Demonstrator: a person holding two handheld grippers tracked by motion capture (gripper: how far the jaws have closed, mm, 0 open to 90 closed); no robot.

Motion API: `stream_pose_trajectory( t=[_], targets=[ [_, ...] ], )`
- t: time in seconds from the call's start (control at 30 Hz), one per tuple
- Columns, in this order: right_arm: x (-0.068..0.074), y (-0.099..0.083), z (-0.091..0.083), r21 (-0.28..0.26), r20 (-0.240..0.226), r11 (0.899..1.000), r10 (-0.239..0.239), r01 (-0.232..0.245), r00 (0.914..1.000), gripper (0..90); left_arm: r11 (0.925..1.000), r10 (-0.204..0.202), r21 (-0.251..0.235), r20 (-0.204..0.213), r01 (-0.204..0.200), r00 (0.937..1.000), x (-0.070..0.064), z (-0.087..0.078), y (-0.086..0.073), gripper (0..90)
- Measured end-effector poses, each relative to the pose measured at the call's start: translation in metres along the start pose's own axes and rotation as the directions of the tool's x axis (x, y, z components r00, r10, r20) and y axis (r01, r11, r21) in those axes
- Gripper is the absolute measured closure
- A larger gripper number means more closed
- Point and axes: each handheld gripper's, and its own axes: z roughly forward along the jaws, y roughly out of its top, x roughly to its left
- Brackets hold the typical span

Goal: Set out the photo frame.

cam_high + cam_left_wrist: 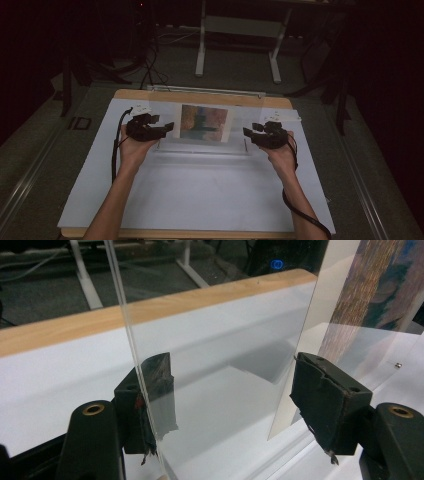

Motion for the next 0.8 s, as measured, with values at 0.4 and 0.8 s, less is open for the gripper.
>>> stream_pose_trajectory(
  t=[0.4,0.8],
  targets=[
    [0.01,-0.025,-0.008,0.03,-0.033,1.0,0.0,0.001,0.9995,53.4,0.9985,-0.017,0.051,0.004,0.017,0.9998,-0.011,-0.009,-0.023,32.3],
    [0.013,-0.03,-0.013,0.029,-0.045,1.0,-0.007,0.009,0.999,53.0,0.9985,-0.012,0.053,0.007,0.011,0.9999,-0.017,-0.014,-0.031,32.0]
  ],
)
